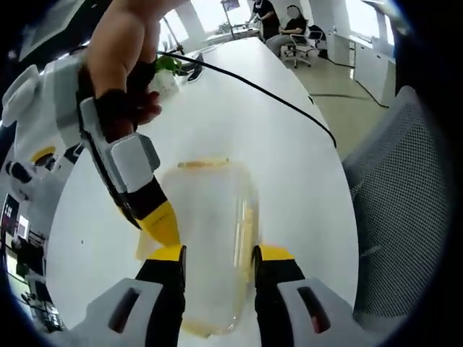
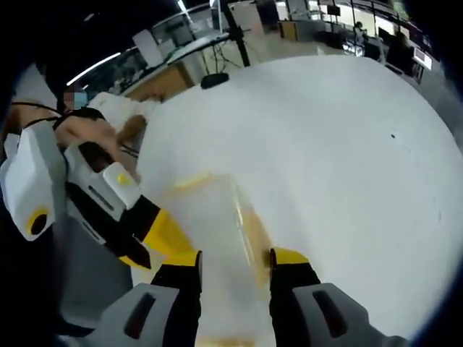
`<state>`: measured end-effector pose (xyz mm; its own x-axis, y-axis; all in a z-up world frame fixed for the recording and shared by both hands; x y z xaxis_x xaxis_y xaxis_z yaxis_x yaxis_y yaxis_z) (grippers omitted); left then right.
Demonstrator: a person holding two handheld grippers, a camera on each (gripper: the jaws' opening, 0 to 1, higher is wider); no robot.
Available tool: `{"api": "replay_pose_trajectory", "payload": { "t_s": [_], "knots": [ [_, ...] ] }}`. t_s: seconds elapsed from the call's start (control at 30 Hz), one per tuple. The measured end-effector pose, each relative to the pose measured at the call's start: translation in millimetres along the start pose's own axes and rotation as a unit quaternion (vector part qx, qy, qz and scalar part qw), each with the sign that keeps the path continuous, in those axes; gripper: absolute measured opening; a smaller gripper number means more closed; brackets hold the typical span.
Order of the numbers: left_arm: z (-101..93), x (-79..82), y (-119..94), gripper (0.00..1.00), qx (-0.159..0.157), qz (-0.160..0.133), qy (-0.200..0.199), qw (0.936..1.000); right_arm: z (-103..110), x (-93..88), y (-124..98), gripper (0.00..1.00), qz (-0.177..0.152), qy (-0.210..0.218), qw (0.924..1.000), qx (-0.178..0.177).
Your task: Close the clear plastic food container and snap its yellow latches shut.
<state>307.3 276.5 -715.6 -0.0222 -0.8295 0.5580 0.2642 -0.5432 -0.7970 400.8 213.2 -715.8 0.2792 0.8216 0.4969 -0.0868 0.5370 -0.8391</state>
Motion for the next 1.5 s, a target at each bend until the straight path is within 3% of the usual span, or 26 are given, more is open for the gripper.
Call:
{"api": "replay_pose_trajectory", "payload": {
  "t_s": [0.23,0.27,0.4,0.43,0.47,0.6,0.8,0.93,1.07,1.23,1.37,1.5],
  "knots": [
    [-1.3,0.7,2,0.34,0.005,0.001,-0.002,1.0000,-2,3.0,3,0.35,0.040,0.006,0.9991,0.012],
    [-1.0,0.5,2,0.34,0.004,0.003,-0.004,1.0000,-1,-2.3,2,0.34,0.062,0.006,0.9978,0.025],
    [-1.6,0.4,4,0.33,0.005,0.004,-0.004,1.0000,-7,-1.3,6,0.33,0.059,0.020,0.9974,0.036],
    [0.1,-1.5,4,0.32,0.027,0.016,-0.004,0.9995,-8,0.0,7,0.33,0.066,0.019,0.9969,0.038],
    [-4.7,1.9,6,0.32,0.005,0.006,0.017,0.9998,-7,0.9,9,0.32,0.069,0.019,0.9966,0.039],
    [-5.0,-0.9,5,0.32,0.011,0.003,0.004,0.9999,-5,5.3,10,0.32,0.092,0.011,0.9950,0.037],
    [-6.5,1.1,4,0.33,0.011,0.007,0.002,0.9999,-3,6.0,8,0.33,0.089,0.008,0.9954,0.035],
    [-7.0,1.0,2,0.33,0.019,0.004,0.002,0.9998,-3,2.8,5,0.34,0.048,0.002,0.9983,0.032],
    [-7.4,2.3,1,0.34,0.022,0.008,0.010,0.9997,0,4.1,3,0.36,0.032,-0.014,0.9992,0.018],
    [-5.9,2.0,0,0.34,0.023,0.008,0.010,0.9997,2,9.7,3,0.36,0.053,-0.041,0.9976,0.017],
    [-5.8,1.5,0,0.34,0.022,0.008,0.009,0.9997,5,15.0,3,0.36,0.076,-0.098,0.9922,0.006],
    [-6.4,2.8,0,0.34,0.021,0.008,0.010,0.9997,8,15.0,2,0.35,0.082,-0.106,0.9910,-0.007]
  ]
}}
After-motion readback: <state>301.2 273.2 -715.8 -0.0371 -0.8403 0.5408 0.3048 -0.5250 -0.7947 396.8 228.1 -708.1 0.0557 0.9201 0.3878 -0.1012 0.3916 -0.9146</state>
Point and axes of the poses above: the point that each gripper's makers call its tool centre point, and the gripper's own axes: y roughly forward along the fingers, z roughly to its left, x roughly out of its top, the point moved 7 cm from there along -y, roughly backward along the fingers, and after that the axes turned 8 degrees about -y, right-handed, at the moved point
